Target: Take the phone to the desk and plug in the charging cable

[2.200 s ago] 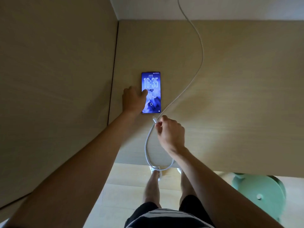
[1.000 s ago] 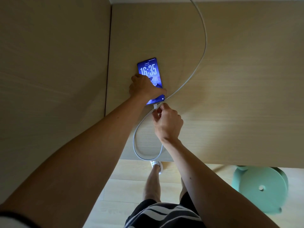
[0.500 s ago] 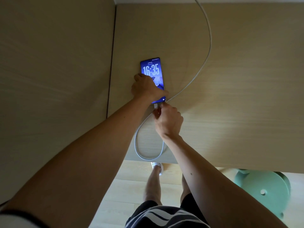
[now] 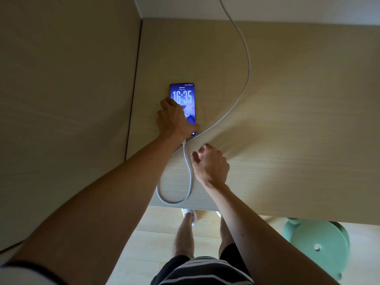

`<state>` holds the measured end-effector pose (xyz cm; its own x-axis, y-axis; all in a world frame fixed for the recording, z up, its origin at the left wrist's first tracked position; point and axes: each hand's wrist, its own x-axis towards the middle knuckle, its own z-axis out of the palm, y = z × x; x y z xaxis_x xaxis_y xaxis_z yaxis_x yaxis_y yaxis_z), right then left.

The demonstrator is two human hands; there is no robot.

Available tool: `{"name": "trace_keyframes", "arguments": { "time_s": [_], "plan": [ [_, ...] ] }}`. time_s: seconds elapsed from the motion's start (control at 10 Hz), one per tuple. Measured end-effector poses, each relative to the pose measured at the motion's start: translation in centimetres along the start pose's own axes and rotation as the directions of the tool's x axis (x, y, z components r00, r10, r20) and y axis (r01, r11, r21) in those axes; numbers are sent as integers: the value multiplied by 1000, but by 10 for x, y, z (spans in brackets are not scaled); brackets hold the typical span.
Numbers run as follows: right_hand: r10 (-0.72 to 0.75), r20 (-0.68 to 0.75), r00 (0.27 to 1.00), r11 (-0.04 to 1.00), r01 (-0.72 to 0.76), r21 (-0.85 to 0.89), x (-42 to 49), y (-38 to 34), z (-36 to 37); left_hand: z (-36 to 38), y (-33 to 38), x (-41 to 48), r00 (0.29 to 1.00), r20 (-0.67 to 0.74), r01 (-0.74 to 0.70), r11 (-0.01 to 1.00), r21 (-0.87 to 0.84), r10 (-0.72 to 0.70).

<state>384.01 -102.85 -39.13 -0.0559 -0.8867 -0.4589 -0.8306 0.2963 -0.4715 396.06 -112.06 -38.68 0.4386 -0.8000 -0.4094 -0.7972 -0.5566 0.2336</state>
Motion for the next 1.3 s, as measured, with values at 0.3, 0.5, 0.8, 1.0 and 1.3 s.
{"name": "trace_keyframes", "arguments": {
  "time_s": [0.3, 0.5, 0.8, 1.0, 1.3],
  "plan": [
    [-45, 6, 999, 999, 45, 10, -1, 14, -46, -7, -19, -48, 998, -68, 6, 987, -161, -17],
    [-230, 35, 973, 966, 224, 127, -4, 8, -80, -22, -20, -124, 983, -175, -33, 888, -458, -53],
    [-395, 48, 918, 916, 389, 102, -24, -3, -120, -64, -23, -199, 946, -300, -73, 828, -555, -118],
    [-418, -48, 907, 897, 421, 137, -65, -3, -134, -87, -29, -242, 943, -331, -164, 802, -574, -44],
    [-353, -258, 899, 890, 408, 203, -175, 3, -132, -115, -84, -328, 923, -356, -342, 740, -579, 148]
  ]
}}
